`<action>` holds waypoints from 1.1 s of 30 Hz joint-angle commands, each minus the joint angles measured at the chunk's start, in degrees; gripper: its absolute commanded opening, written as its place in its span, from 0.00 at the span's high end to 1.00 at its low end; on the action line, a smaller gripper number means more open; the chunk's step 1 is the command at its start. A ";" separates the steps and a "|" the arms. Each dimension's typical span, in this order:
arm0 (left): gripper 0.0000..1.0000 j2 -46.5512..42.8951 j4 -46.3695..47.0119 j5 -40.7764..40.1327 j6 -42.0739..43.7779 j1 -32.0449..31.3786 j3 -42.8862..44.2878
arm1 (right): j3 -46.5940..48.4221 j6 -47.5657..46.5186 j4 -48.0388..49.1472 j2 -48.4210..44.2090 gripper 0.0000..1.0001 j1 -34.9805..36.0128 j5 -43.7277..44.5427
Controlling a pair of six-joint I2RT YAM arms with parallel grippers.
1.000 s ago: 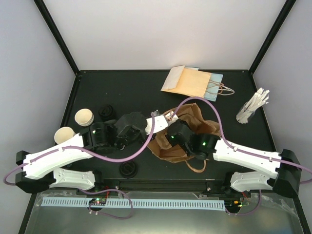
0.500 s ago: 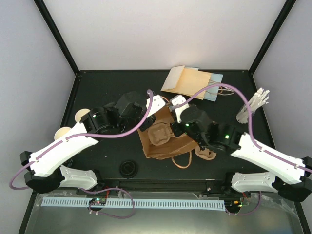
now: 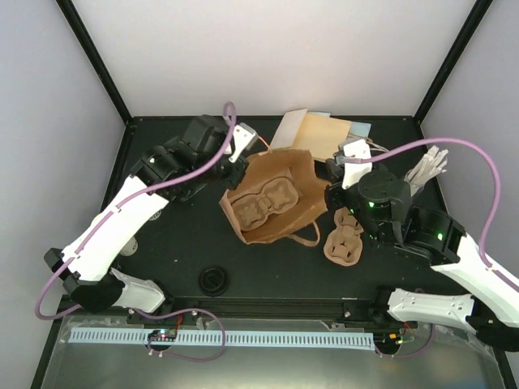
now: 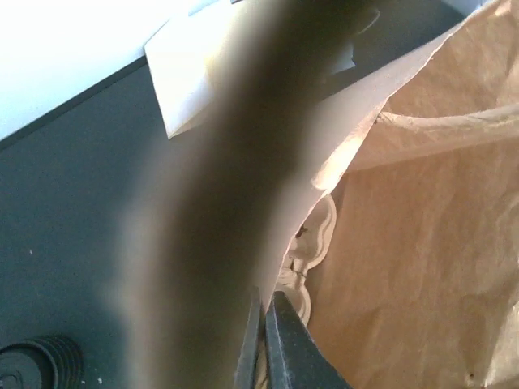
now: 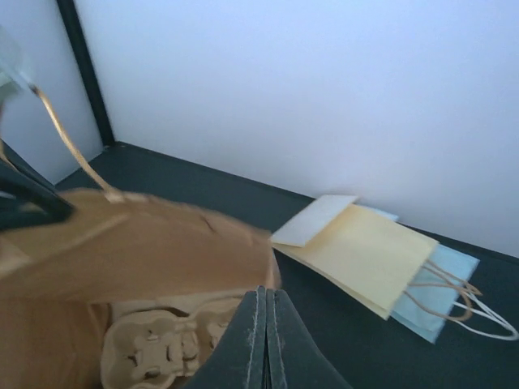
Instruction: Pack the takeout coffee
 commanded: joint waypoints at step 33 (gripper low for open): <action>0.87 22.47 4.71 37.53 -13.49 30.78 15.32 | -19.83 21.61 -14.81 -6.98 0.92 -4.72 1.02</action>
